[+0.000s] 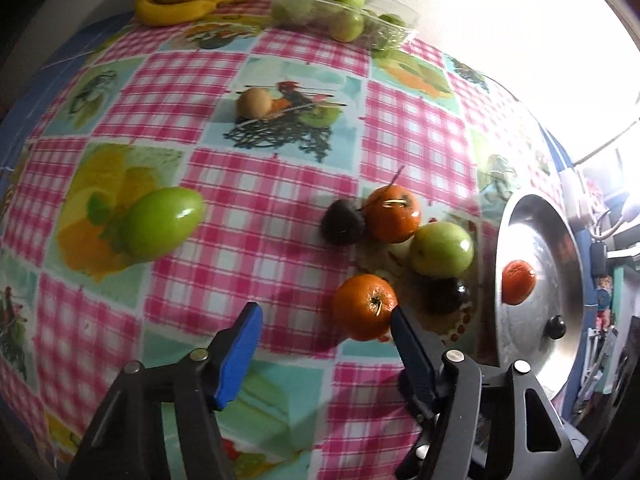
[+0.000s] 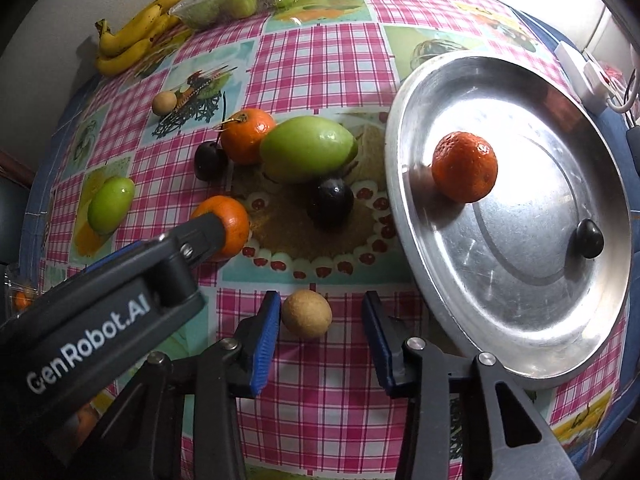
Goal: Organize fruits
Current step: 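Move the left tool to another orange while the right tool reaches the brown round fruit, then close the left tool on the orange while the right tool grips the brown fruit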
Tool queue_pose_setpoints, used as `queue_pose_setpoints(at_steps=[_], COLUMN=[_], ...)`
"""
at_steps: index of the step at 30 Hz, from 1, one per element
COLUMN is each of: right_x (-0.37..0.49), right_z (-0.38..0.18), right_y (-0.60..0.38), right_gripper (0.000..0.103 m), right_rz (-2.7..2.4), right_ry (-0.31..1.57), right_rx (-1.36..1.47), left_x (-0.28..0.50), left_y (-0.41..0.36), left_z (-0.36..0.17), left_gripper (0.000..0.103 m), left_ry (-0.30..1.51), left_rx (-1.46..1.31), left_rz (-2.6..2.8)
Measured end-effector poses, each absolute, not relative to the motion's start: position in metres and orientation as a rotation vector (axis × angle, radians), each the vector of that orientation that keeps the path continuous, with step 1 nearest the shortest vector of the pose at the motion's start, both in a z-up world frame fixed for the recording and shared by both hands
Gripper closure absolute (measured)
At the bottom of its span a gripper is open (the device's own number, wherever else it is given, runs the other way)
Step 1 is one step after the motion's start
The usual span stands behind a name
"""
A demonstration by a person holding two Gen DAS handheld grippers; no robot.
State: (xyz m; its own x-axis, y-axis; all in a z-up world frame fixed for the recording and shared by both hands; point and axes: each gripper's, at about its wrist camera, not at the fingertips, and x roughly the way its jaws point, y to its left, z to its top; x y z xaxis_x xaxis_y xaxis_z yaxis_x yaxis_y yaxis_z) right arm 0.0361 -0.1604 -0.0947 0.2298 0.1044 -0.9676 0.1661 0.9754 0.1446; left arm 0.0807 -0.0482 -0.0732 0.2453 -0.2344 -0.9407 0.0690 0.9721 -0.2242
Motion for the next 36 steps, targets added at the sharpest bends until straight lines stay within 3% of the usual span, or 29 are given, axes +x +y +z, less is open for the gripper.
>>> queue_pose_setpoints(at_steps=[5,12,17,19,36], right_x=[0.038,0.037,0.034,0.033,0.026], right_z=[-0.096,-0.096,-0.095,-0.094,-0.085], right_y=[-0.159,-0.158,-0.162,-0.162,-0.167], right_gripper=[0.065,0.075,0.076,0.076,0.076], right_rz=[-0.041,-0.040,-0.043,-0.046,-0.051], right_ry=[1.346,1.348,1.348,1.348,1.331], right_rx=[0.230,0.231,0.243,0.249,0.292], left_x=[0.089,0.095,0.095,0.096,0.089], left_y=[-0.061,-0.072,-0.074,-0.075,-0.058], left_z=[-0.077,-0.077,-0.080,-0.081,-0.060], left_gripper=[0.038,0.051,0.059,0.066,0.068], left_ry=[1.300,1.294,1.305,1.308,1.254], left_rx=[-0.146,-0.148,-0.182,-0.198,-0.214], left_rz=[-0.231,-0.276,-0.304,-0.320,-0.302])
